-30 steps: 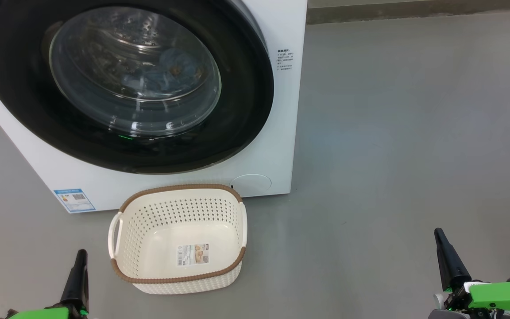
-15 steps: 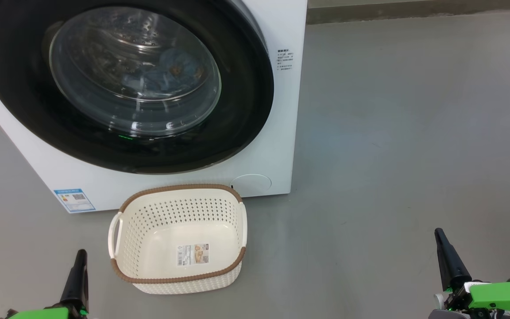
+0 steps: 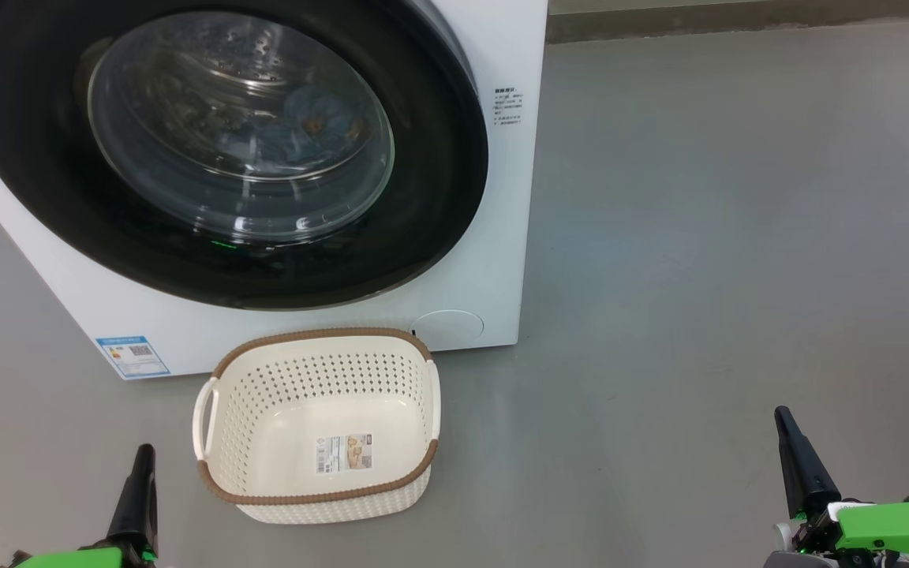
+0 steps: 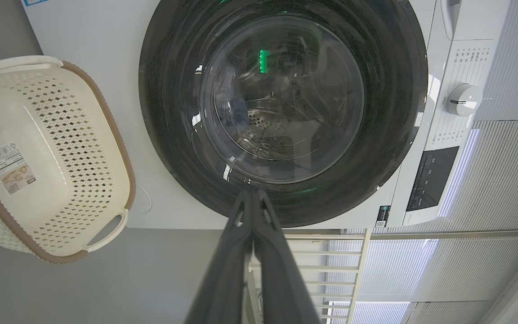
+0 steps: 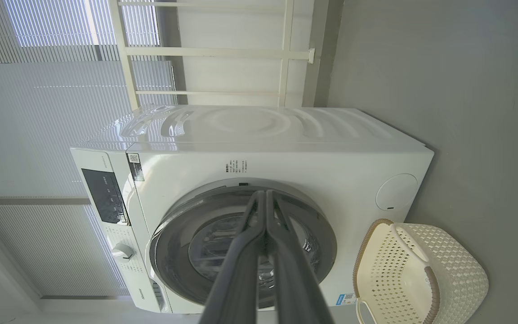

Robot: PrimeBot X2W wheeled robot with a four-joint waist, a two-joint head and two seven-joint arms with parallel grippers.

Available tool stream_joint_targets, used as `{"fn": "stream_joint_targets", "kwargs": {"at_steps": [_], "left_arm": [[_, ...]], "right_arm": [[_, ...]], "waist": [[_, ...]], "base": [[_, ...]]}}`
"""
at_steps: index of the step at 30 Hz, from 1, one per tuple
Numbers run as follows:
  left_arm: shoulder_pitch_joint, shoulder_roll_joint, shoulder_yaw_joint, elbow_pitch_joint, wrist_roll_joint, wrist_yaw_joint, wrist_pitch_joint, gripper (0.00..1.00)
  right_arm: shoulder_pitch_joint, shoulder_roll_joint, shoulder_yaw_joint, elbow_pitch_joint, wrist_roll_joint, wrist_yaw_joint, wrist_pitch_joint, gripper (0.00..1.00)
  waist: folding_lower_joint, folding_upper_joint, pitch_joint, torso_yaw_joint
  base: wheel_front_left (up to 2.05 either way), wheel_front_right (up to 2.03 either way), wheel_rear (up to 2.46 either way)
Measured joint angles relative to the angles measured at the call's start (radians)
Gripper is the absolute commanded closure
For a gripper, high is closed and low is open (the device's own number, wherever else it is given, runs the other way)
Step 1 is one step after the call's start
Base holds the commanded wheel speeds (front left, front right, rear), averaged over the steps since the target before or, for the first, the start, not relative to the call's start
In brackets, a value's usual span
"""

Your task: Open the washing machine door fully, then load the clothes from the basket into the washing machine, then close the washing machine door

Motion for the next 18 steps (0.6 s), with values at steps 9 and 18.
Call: {"fn": "stream_joint_targets", "kwargs": {"at_steps": [9, 18], "left_arm": [[0.0, 0.0, 0.0, 0.0, 0.0, 0.0, 0.0, 1.0], [0.0, 0.0, 0.0, 0.0, 0.0, 0.0, 0.0, 1.0]], "right_arm": [[0.0, 0.0, -0.002, 0.0, -0.001, 0.0, 0.003, 1.0], [0.0, 0.001, -0.004, 0.0, -0.001, 0.0, 0.003, 1.0]], "waist": [[-0.0001, 0.0, 0.0, 0.0], [-0.0001, 0.0, 0.0, 0.0]], "base": [[0.0, 0.0, 0.0], [0.0, 0.0, 0.0]]}}
